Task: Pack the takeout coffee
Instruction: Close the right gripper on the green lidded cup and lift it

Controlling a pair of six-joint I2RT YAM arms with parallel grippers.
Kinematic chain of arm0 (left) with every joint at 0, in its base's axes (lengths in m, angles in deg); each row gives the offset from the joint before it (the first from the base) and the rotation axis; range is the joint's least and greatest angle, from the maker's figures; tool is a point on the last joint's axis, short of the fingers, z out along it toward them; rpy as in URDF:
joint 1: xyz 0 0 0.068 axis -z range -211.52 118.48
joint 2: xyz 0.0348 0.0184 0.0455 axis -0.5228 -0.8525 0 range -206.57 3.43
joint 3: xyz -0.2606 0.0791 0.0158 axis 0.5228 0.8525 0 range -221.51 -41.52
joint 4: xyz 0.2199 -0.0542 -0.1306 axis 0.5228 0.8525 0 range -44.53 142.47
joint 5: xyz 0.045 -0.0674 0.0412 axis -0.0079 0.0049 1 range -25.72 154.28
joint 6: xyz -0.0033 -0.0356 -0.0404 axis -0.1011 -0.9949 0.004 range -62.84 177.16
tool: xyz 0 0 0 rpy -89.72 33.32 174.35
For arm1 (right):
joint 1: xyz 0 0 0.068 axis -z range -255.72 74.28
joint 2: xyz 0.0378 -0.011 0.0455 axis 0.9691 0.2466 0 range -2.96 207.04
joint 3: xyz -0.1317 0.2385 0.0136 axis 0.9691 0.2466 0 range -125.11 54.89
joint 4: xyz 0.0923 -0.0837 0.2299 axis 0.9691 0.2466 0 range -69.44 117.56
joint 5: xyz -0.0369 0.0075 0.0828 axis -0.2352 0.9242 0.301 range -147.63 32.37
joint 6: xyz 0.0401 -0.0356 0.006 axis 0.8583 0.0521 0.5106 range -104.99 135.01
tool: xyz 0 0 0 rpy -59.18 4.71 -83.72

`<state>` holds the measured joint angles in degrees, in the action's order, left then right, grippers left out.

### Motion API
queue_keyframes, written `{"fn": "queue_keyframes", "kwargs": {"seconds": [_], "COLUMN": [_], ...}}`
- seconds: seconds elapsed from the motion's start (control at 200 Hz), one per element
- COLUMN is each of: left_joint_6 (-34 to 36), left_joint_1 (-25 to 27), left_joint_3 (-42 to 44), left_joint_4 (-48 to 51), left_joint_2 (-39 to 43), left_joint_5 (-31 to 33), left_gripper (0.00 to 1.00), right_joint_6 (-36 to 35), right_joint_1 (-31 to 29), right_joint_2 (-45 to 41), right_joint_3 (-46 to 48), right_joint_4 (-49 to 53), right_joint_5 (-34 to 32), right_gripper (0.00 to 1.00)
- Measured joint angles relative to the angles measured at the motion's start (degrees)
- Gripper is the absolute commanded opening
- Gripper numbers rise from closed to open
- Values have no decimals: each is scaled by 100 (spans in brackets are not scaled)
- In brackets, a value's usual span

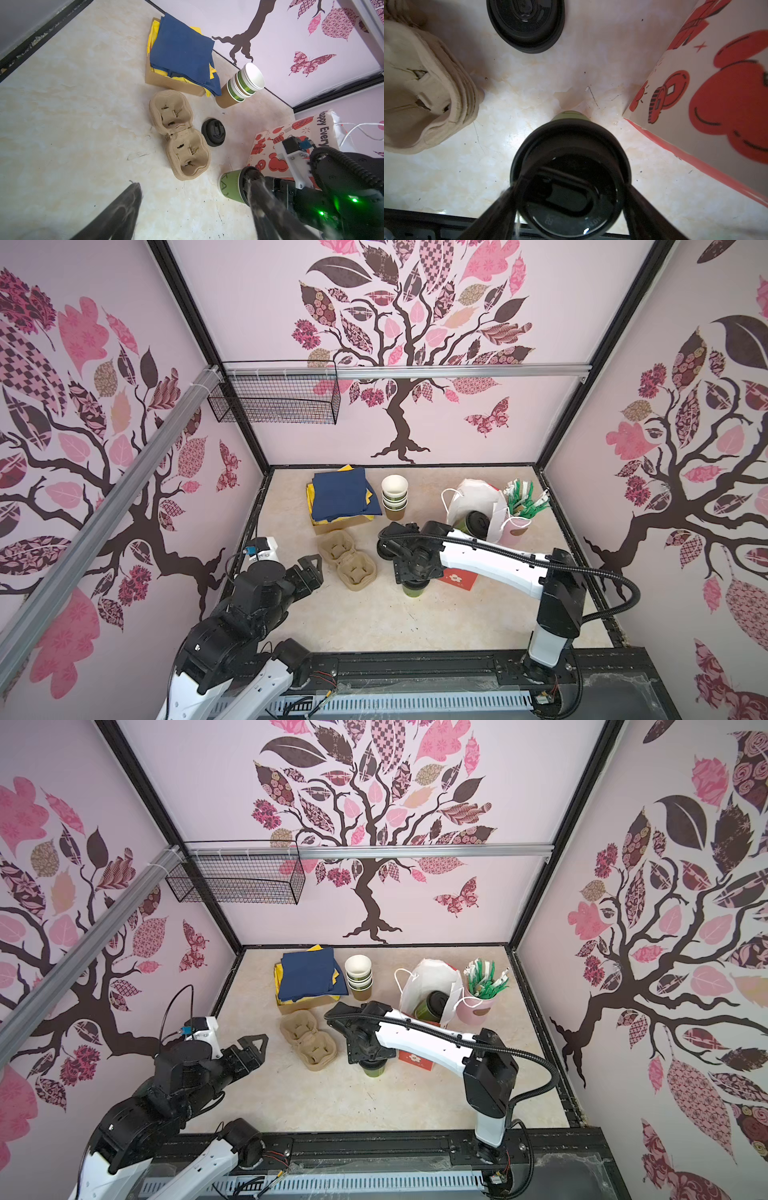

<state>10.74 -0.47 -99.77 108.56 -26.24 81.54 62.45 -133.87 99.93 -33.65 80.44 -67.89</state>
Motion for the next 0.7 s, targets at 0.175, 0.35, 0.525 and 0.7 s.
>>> {"fn": "queue_keyframes", "kwargs": {"seconds": [0.175,0.35,0.525,0.7], "left_joint_6": [17,26,42,81], "left_joint_1": [0,0,0,0], "left_joint_3": [0,0,0,-2], "left_joint_4": [-2,-2,-31,-90], "left_joint_2": [-39,-50,-72,-144], "left_joint_5": [0,0,0,2], "left_gripper": [85,85,85,85], "right_joint_6": [-2,-4,-15,-90], "right_joint_1": [13,24,28,44], "right_joint_2": [0,0,-2,-20], "right_joint_3": [24,96,98,98], "right_joint_4": [-52,-120,-118,-72], "right_joint_5": [2,0,0,4], "right_gripper": [81,75,71,69]}}
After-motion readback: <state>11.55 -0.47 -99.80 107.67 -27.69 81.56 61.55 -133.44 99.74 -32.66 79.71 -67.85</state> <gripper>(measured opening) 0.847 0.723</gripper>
